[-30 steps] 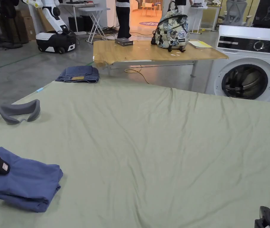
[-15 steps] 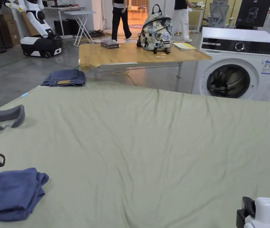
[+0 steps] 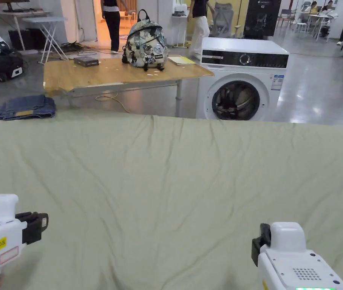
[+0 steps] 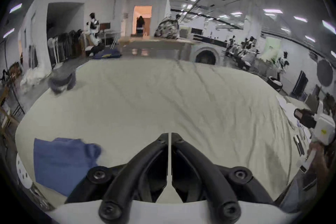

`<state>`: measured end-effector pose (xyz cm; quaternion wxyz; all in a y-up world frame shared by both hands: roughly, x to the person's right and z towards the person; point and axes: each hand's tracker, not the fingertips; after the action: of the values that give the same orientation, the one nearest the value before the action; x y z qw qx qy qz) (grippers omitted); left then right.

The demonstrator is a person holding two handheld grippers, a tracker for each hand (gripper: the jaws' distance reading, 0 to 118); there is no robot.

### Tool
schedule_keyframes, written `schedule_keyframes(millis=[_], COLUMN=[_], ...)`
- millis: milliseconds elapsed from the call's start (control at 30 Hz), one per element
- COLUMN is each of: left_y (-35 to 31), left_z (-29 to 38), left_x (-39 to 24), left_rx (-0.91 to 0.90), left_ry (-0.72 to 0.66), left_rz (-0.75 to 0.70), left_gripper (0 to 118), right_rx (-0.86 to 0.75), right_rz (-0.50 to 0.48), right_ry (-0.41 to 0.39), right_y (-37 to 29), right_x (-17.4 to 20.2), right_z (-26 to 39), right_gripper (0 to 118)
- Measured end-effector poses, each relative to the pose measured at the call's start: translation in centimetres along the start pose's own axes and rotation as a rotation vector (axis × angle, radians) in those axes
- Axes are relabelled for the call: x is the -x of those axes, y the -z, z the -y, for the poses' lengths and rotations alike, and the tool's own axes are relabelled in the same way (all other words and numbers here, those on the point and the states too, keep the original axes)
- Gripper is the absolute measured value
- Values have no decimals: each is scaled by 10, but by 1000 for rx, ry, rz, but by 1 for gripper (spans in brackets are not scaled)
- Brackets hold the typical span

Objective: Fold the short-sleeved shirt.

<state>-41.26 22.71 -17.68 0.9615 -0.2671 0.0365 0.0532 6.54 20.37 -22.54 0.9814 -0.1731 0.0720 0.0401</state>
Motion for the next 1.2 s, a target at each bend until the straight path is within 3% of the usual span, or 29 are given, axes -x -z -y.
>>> schedule_keyframes(millis=[233,400,633,1200], left_y=[-2,3,5,-13], left_z=[5,9,12,7], left_x=[-120,-157,-163,-154], left_rx=[-142,-257,-270,-414], left_ry=[98,93,27,55], left_rz=[-5,-52,-84,-151], left_gripper=[0,0,0,0], right_rx=[-52,-87,-124,-164], right_rz=[29,50,66,66], right_ry=[40,54,71,72], right_y=[-4,-6,-7,-3], right_x=[-4,-6,-9,-4], right_z=[-8,-12,-17,-16], right_gripper=[0,0,0,0])
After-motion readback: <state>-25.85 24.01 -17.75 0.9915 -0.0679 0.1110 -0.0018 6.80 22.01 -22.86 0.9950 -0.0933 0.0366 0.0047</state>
